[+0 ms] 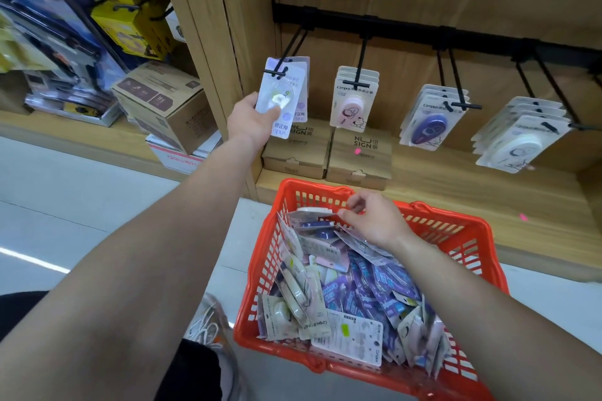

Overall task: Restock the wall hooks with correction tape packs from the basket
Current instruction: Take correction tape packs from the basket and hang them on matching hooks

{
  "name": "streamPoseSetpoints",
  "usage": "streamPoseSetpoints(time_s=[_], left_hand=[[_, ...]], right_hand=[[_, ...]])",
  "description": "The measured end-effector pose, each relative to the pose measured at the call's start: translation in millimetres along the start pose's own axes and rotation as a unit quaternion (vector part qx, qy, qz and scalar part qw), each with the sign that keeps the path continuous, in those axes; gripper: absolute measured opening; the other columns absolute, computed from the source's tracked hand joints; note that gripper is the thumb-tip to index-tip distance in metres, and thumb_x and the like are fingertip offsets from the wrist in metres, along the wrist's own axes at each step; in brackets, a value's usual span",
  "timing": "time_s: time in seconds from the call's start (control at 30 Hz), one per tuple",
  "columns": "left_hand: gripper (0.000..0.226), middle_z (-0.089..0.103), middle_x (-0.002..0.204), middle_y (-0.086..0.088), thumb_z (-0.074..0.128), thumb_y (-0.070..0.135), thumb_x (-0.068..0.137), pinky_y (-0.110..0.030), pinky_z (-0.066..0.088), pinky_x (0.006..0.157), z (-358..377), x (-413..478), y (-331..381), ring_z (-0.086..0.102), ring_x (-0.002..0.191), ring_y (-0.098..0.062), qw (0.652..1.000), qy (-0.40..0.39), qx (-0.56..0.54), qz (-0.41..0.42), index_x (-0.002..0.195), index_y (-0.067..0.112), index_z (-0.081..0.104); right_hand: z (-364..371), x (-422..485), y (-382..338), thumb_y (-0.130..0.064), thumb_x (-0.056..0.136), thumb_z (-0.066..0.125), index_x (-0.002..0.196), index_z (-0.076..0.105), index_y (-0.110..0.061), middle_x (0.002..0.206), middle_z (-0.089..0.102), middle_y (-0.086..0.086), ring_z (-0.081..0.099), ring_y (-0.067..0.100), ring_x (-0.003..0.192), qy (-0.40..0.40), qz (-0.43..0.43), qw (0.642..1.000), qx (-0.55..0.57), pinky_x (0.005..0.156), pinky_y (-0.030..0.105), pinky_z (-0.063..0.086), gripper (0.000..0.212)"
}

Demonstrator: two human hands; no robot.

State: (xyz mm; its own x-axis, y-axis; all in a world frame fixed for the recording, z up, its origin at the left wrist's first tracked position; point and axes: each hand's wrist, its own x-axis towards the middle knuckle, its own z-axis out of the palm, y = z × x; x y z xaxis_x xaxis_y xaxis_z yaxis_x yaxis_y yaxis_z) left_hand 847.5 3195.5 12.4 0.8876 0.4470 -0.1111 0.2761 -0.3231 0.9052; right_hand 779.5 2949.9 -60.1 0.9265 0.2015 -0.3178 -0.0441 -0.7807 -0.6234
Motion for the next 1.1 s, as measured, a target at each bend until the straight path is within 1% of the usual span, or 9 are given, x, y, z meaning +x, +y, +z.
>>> streamPoseSetpoints(time_s=[0.1, 0.2, 0.33, 0.47, 0.57, 0.8, 0.93, 1.03, 1.1], left_hand=[[0.064, 0.060, 0.144, -0.005, 0.065, 0.038, 0.099, -0.035, 0.046, 0.104, -2, -25, -13, 0.056, 0.131, -0.026, 0.994, -0.010, 0.106, -0.030, 0.153, 0.011, 0.043], [0.066, 0.058, 0.146, -0.008, 0.067, 0.039, 0.097, -0.036, 0.042, 0.110, -1, -67, -36, 0.054, 0.135, -0.027, 0.978, -0.077, 0.192, -0.010, 0.151, 0.010, 0.045], [0.042, 0.066, 0.133, -0.004, 0.067, 0.032, 0.098, -0.033, 0.051, 0.098, -7, -119, -69, 0.066, 0.113, -0.023, 0.960, -0.160, 0.229, 0.007, 0.135, 0.013, 0.062], [0.038, 0.067, 0.128, -0.005, 0.067, 0.030, 0.097, -0.037, 0.057, 0.092, -28, -147, -111, 0.067, 0.099, -0.021, 0.961, -0.125, 0.248, -0.015, 0.132, 0.014, 0.064], [0.042, 0.066, 0.127, -0.002, 0.067, 0.033, 0.097, -0.034, 0.055, 0.089, -40, -158, -133, 0.066, 0.098, -0.018, 0.951, -0.128, 0.280, -0.025, 0.134, 0.016, 0.061], [0.037, 0.063, 0.123, 0.003, 0.067, 0.033, 0.098, -0.032, 0.056, 0.086, -43, -156, -152, 0.066, 0.098, -0.015, 0.959, -0.110, 0.259, -0.017, 0.132, 0.019, 0.061], [0.035, 0.065, 0.121, 0.002, 0.066, 0.031, 0.097, -0.036, 0.059, 0.084, -36, -155, -151, 0.067, 0.094, -0.015, 0.965, -0.112, 0.236, -0.016, 0.129, 0.018, 0.063], [0.032, 0.067, 0.115, 0.006, 0.067, 0.031, 0.096, -0.025, 0.054, 0.074, -26, -159, -142, 0.068, 0.092, -0.011, 0.969, -0.121, 0.214, -0.008, 0.125, 0.020, 0.063], [0.035, 0.067, 0.115, 0.008, 0.068, 0.033, 0.096, -0.021, 0.048, 0.078, -16, -163, -129, 0.066, 0.099, -0.011, 0.975, -0.113, 0.192, -0.001, 0.128, 0.020, 0.062]], right_hand=[[0, -18, 19, -0.037, 0.096, 0.070, 0.106, 0.062, -0.020, 0.101, 0.064, -0.007, 0.062, 0.015, 0.095, -0.011, 0.024, 1.000, -0.004, 0.082, 0.033, 0.047, 0.021], [8, -33, 32, -0.035, 0.097, 0.070, 0.105, 0.064, -0.019, 0.098, 0.066, -0.007, 0.063, 0.016, 0.095, -0.022, 0.036, 0.999, 0.018, 0.076, 0.030, 0.045, 0.019], [38, -41, 26, -0.027, 0.099, 0.067, 0.122, 0.063, -0.017, 0.113, 0.065, -0.002, 0.062, 0.014, 0.101, -0.063, 0.011, 0.996, 0.065, 0.074, 0.021, 0.044, 0.026], [79, -38, -2, -0.028, 0.091, 0.075, 0.142, 0.055, -0.019, 0.133, 0.063, -0.006, 0.062, 0.014, 0.113, -0.117, -0.028, 0.989, 0.084, 0.097, 0.032, 0.050, 0.055], [112, -32, -11, -0.037, 0.081, 0.078, 0.148, 0.047, -0.023, 0.144, 0.059, -0.003, 0.059, 0.020, 0.126, -0.089, -0.033, 0.994, 0.052, 0.109, 0.043, 0.046, 0.075], [128, -16, -1, -0.010, 0.083, 0.076, 0.129, 0.065, -0.019, 0.117, 0.074, -0.002, 0.070, 0.020, 0.107, -0.040, 0.018, 0.991, 0.125, 0.094, 0.033, 0.054, 0.049], [101, -13, 9, -0.005, 0.085, 0.078, 0.120, 0.068, -0.023, 0.103, 0.072, -0.014, 0.069, 0.003, 0.092, -0.042, 0.028, 0.977, 0.207, 0.087, 0.033, 0.059, 0.041], [67, -24, 15, 0.000, 0.087, 0.077, 0.118, 0.066, -0.018, 0.105, 0.072, -0.010, 0.069, -0.002, 0.090, -0.050, 0.026, 0.952, 0.300, 0.074, 0.022, 0.060, 0.038], [45, -34, 19, 0.000, 0.087, 0.077, 0.116, 0.066, -0.019, 0.109, 0.076, -0.005, 0.074, 0.006, 0.091, -0.072, 0.029, 0.940, 0.334, 0.070, 0.023, 0.060, 0.036]])
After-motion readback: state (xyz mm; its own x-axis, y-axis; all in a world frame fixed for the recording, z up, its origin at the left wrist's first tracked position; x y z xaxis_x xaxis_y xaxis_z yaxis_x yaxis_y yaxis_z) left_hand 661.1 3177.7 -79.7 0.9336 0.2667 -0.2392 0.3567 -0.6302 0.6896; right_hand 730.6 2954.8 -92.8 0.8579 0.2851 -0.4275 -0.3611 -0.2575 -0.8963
